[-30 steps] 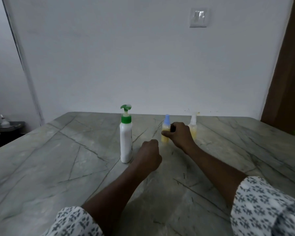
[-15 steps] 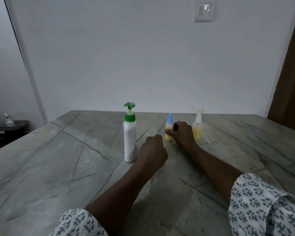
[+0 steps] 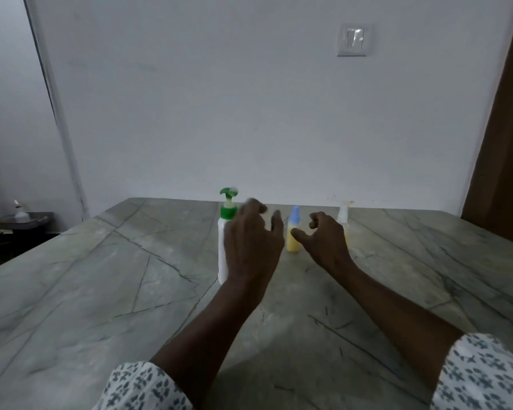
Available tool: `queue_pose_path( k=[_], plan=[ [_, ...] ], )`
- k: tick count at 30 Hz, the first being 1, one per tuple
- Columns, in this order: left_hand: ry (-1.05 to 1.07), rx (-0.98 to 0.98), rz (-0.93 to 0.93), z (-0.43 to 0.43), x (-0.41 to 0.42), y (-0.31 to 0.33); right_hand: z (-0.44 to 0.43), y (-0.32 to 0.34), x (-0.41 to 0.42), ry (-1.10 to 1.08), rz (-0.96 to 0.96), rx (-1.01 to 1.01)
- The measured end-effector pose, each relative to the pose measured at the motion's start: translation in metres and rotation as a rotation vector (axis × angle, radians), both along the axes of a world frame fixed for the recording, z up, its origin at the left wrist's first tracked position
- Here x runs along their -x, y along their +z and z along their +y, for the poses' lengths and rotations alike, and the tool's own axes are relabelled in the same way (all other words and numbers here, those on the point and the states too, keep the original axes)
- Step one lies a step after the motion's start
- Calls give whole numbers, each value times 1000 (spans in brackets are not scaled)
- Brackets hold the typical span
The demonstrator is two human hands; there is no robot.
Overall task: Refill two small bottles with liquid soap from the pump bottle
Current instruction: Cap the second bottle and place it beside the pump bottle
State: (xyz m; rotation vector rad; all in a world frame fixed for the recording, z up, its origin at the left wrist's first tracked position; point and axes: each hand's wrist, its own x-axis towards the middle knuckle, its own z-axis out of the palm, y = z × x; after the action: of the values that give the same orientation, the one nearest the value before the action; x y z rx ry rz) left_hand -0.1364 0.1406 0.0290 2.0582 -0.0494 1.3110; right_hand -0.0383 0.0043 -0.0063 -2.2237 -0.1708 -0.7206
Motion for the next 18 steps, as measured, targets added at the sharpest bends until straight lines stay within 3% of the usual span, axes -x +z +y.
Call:
queue_pose_path(
  k=[2, 5, 7, 9, 18],
  plan=[
    [68, 192, -116, 10, 5, 6, -3, 3, 11, 16, -44, 42],
    [153, 367, 126, 29, 5, -4, -8, 2, 25, 44, -61, 80],
    [155, 365, 354, 37, 4, -13, -12, 0, 34, 68, -43, 80],
    [134, 348, 463, 41, -1, -21, -11, -2, 41, 98, -24, 59],
    [68, 308, 403, 45, -17, -36, 57, 65, 76, 536, -153, -205]
  ],
)
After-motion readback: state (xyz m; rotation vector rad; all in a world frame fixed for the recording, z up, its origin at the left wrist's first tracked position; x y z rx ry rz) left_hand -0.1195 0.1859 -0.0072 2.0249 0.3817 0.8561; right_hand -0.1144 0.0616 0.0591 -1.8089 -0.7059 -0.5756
